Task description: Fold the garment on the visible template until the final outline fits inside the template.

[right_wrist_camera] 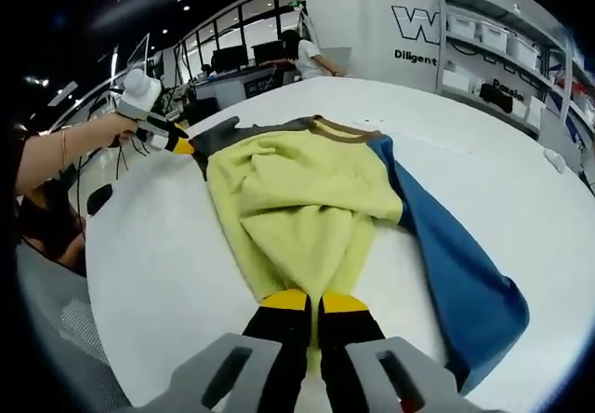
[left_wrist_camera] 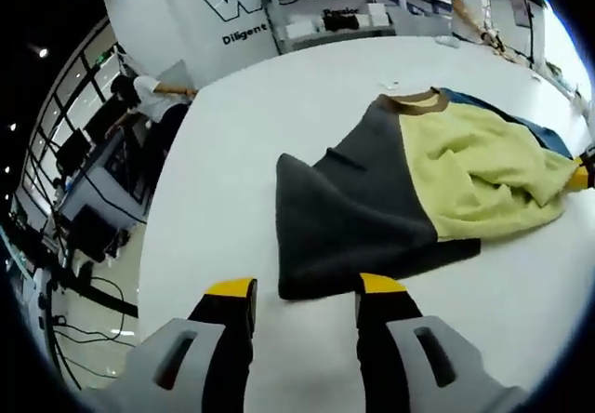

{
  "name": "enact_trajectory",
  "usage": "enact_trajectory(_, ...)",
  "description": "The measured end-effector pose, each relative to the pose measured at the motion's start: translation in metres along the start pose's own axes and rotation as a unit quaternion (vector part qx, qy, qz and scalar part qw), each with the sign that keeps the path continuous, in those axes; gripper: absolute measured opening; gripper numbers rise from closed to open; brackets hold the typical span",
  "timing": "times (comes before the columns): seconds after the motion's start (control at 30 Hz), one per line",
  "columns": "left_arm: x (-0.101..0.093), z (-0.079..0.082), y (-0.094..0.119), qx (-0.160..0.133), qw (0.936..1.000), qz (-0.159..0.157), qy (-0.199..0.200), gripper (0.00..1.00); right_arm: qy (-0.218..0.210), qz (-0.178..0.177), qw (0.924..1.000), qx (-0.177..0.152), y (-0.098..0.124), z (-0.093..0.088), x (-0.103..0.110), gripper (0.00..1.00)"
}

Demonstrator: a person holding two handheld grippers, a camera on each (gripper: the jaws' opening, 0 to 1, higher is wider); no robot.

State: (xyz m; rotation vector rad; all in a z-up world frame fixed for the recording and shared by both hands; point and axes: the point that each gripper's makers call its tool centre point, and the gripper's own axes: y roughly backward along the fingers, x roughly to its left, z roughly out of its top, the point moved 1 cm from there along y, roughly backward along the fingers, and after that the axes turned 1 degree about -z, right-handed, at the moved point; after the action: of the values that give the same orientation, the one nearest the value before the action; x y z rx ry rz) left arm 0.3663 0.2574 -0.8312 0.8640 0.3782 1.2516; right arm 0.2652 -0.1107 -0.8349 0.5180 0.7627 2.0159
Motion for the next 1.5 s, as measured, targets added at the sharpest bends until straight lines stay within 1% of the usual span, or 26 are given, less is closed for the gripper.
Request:
enact_trajectory(0.03,-0.004,0.0,0.002,-0.005,0.9999,-0.01,0.011,0.51,0.0,0.0,1.0,0.001,0.0,0.0,0.0,0.0)
enact_trajectory(0.1,-0.009,0.001,0.005,-0.011,0.9995,-0.018,0.023,0.57,-0.001,0.002,1.0,0.001,0.0,0.0,0.001,0.0)
enact_trajectory(0.13,-0.01,0.0,0.006,-0.013,0.9993,-0.022,0.027,0.57,-0.002,0.003,1.0,0.001,0.0,0.0,0.002,0.0)
enact_trajectory(0.17,-0.013,0.0,0.007,-0.017,0.9991,-0.024,0.029,0.58,-0.004,0.005,1.0,0.0,0.0,0.0,0.002,0.0)
enact_trajectory(0.23,-0.02,0.0,0.008,-0.02,0.999,-0.029,0.025,0.63,-0.009,0.009,0.9999,0.001,0.0,-0.001,0.004,0.0)
enact_trajectory(0.33,-0.032,0.001,0.012,-0.026,0.9984,-0.045,0.023,0.68,-0.008,0.009,0.9999,0.003,0.0,-0.002,0.004,0.0)
enact_trajectory(0.43,-0.041,0.002,0.017,-0.032,0.9979,-0.054,0.02,0.69,-0.009,0.008,0.9999,0.004,0.001,-0.003,0.004,0.0)
enact_trajectory(0.57,-0.061,0.005,0.022,-0.045,0.9963,-0.072,0.016,0.69,-0.01,0.006,0.9999,0.006,0.002,-0.004,0.005,0.0)
enact_trajectory(0.63,-0.068,0.006,0.022,-0.05,0.9959,-0.073,0.018,0.67,-0.009,0.005,0.9999,0.007,0.002,-0.005,0.004,0.0)
enact_trajectory(0.7,-0.076,0.007,0.022,-0.051,0.9951,-0.082,0.02,0.66,-0.009,0.004,0.9999,0.007,0.002,-0.004,0.004,0.0)
enact_trajectory(0.83,-0.092,0.01,0.022,-0.058,0.9925,-0.103,0.032,0.66,-0.01,0.008,0.9999,0.006,0.002,-0.004,0.006,0.01)
enact_trajectory(0.93,-0.11,0.011,0.02,-0.06,0.9892,-0.13,0.03,0.6,-0.018,0.014,0.9997,0.003,0.002,-0.004,0.008,0.01)
enact_trajectory(0.97,-0.113,0.01,0.02,-0.06,0.9887,-0.135,0.026,0.6,-0.018,0.014,0.9997,0.003,0.002,-0.004,0.008,0.01)
enact_trajectory(1.0,-0.116,0.006,0.014,-0.055,0.9888,-0.138,0.018,0.6,-0.017,0.012,0.9998,0.003,0.003,-0.003,0.007,0.01)
enact_trajectory(1.03,-0.119,0.005,0.012,-0.053,0.9883,-0.142,0.014,0.6,-0.017,0.012,0.9998,0.003,0.003,-0.003,0.007,0.01)
enact_trajectory(1.1,-0.125,0.006,0.009,-0.057,0.9873,-0.148,0.003,0.56,-0.021,0.011,0.9997,0.003,0.003,-0.004,0.007,0.01)
enact_trajectory(1.2,-0.125,0.009,0.006,-0.065,0.9875,-0.144,0.002,0.54,-0.022,0.011,0.9997,0.005,0.003,-0.005,0.007,0.01)
enact_trajectory(1.23,-0.127,0.009,0.004,-0.063,0.9868,-0.149,0.01,0.53,-0.022,0.011,0.9997,0.005,0.003,-0.005,0.007,0.01)
enact_trajectory(1.3,-0.128,0.009,0.001,-0.061,0.9868,-0.149,0.011,0.5,-0.022,0.01,0.9997,0.006,0.003,-0.006,0.007,0.0)
enact_trajectory(1.33,-0.127,0.008,0.0,-0.061,0.988,-0.141,0.009,0.48,-0.023,0.009,0.9997,0.007,0.003,-0.006,0.006,0.0)
enact_trajectory(1.43,-0.126,0.008,-0.005,-0.06,0.9894,-0.132,0.015,0.43,-0.024,0.009,0.9997,0.006,0.003,-0.007,0.006,0.0)
enact_trajectory(1.47,-0.124,0.008,-0.006,-0.061,0.9901,-0.125,0.019,0.43,-0.024,0.01,0.9997,0.006,0.003,-0.007,0.007,0.01)
enact_trajectory(1.5,-0.121,0.011,-0.008,-0.071,0.991,-0.112,0.013,0.39,-0.024,0.01,0.9997,0.005,0.003,-0.007,0.007,0.01)
